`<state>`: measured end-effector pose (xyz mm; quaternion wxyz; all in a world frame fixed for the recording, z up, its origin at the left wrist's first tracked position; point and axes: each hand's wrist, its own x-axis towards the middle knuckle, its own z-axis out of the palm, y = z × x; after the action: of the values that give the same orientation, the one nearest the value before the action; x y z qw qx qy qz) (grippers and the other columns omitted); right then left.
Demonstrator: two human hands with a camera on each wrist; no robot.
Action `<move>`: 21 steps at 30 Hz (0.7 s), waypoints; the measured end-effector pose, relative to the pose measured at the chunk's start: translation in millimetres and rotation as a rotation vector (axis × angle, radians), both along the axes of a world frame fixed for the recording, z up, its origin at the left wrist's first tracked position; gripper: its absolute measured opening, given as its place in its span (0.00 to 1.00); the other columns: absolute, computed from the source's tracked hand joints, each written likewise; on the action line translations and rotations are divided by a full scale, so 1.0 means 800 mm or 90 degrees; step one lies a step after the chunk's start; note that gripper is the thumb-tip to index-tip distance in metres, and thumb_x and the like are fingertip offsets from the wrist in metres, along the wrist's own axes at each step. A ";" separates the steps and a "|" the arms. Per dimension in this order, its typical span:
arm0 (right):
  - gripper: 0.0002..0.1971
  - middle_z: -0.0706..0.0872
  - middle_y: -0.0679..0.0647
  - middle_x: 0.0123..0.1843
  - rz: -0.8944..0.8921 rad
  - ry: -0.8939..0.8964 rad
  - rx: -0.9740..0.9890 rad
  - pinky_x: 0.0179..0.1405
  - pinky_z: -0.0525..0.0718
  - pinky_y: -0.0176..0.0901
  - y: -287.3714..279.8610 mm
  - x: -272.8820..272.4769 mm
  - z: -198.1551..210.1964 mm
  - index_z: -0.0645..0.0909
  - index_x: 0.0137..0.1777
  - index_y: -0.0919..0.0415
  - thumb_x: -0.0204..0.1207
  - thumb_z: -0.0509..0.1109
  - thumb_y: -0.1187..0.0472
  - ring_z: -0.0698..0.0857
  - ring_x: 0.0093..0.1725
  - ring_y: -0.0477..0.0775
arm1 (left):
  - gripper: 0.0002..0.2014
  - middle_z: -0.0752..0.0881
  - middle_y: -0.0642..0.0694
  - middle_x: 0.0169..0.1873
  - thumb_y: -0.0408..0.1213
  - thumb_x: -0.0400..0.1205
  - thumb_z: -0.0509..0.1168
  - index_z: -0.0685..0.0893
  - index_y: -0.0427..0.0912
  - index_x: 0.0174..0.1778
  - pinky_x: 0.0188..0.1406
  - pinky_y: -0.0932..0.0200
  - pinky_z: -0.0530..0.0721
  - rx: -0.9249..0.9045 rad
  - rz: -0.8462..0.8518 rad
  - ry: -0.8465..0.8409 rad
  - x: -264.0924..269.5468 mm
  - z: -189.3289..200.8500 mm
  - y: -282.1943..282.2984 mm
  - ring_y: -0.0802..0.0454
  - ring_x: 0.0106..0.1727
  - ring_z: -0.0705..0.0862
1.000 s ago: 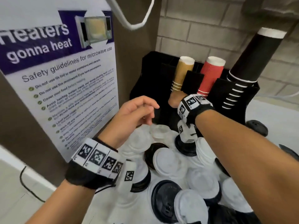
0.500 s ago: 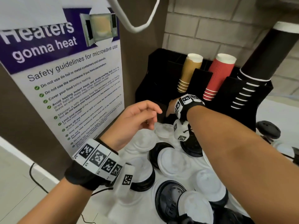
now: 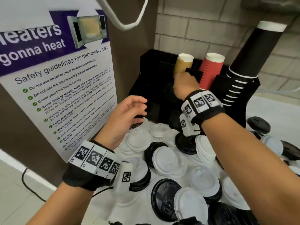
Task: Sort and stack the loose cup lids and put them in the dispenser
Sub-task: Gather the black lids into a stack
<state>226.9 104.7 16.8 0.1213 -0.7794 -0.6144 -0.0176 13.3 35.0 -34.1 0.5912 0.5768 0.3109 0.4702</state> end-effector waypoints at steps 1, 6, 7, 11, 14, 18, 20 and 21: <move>0.12 0.81 0.66 0.62 0.008 0.026 0.028 0.45 0.73 0.47 -0.011 0.006 0.014 0.77 0.64 0.68 0.82 0.61 0.68 0.82 0.61 0.68 | 0.11 0.86 0.54 0.44 0.30 0.82 0.65 0.84 0.52 0.53 0.47 0.63 0.84 -0.020 0.028 -0.005 0.003 -0.003 0.001 0.55 0.52 0.85; 0.12 0.84 0.60 0.51 0.209 0.519 -0.004 0.51 0.86 0.47 -0.081 -0.007 0.044 0.77 0.66 0.63 0.84 0.63 0.66 0.84 0.55 0.59 | 0.42 0.82 0.53 0.66 0.42 0.70 0.78 0.64 0.53 0.79 0.59 0.61 0.82 -0.070 0.012 -0.036 0.024 -0.003 0.000 0.60 0.66 0.82; 0.12 0.84 0.62 0.54 0.262 0.637 -0.057 0.52 0.87 0.48 -0.093 -0.015 0.044 0.76 0.66 0.63 0.85 0.60 0.67 0.84 0.55 0.57 | 0.49 0.80 0.54 0.69 0.43 0.67 0.79 0.59 0.54 0.81 0.63 0.58 0.81 -0.051 0.000 -0.072 0.028 -0.001 -0.001 0.60 0.68 0.81; 0.15 0.85 0.64 0.55 0.365 0.727 -0.142 0.47 0.88 0.43 -0.114 -0.045 0.032 0.71 0.70 0.57 0.87 0.56 0.67 0.86 0.52 0.52 | 0.48 0.72 0.47 0.75 0.38 0.67 0.77 0.58 0.63 0.79 0.75 0.40 0.73 0.070 0.016 -0.162 0.037 0.011 -0.013 0.48 0.77 0.73; 0.18 0.85 0.61 0.58 0.385 0.673 -0.123 0.46 0.87 0.37 -0.118 -0.056 0.026 0.69 0.73 0.50 0.85 0.59 0.64 0.87 0.53 0.47 | 0.40 0.72 0.34 0.75 0.36 0.69 0.75 0.66 0.59 0.76 0.73 0.31 0.74 0.076 0.032 -0.203 0.038 0.018 -0.020 0.37 0.74 0.76; 0.31 0.79 0.48 0.63 0.479 0.576 -0.026 0.60 0.84 0.44 -0.122 -0.052 0.019 0.68 0.74 0.45 0.74 0.76 0.62 0.83 0.62 0.47 | 0.34 0.75 0.32 0.73 0.37 0.70 0.71 0.72 0.53 0.75 0.70 0.27 0.74 0.016 0.028 -0.271 0.034 0.023 -0.024 0.32 0.72 0.77; 0.37 0.77 0.45 0.64 0.514 0.568 -0.015 0.58 0.85 0.43 -0.124 -0.056 0.015 0.69 0.75 0.45 0.67 0.81 0.61 0.81 0.63 0.45 | 0.32 0.76 0.34 0.72 0.36 0.71 0.70 0.74 0.52 0.74 0.70 0.27 0.75 -0.003 0.030 -0.276 0.031 0.024 -0.025 0.34 0.73 0.77; 0.38 0.77 0.45 0.64 0.518 0.564 -0.007 0.57 0.86 0.42 -0.124 -0.059 0.013 0.69 0.75 0.45 0.66 0.82 0.60 0.81 0.63 0.44 | 0.30 0.77 0.34 0.72 0.35 0.73 0.69 0.74 0.52 0.74 0.69 0.27 0.76 -0.011 0.026 -0.277 0.030 0.024 -0.024 0.34 0.73 0.77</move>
<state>179.6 5.7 27.0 0.3585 -0.4157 -0.7543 0.3600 37.0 15.8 -15.0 0.6395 0.4500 0.1917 0.5931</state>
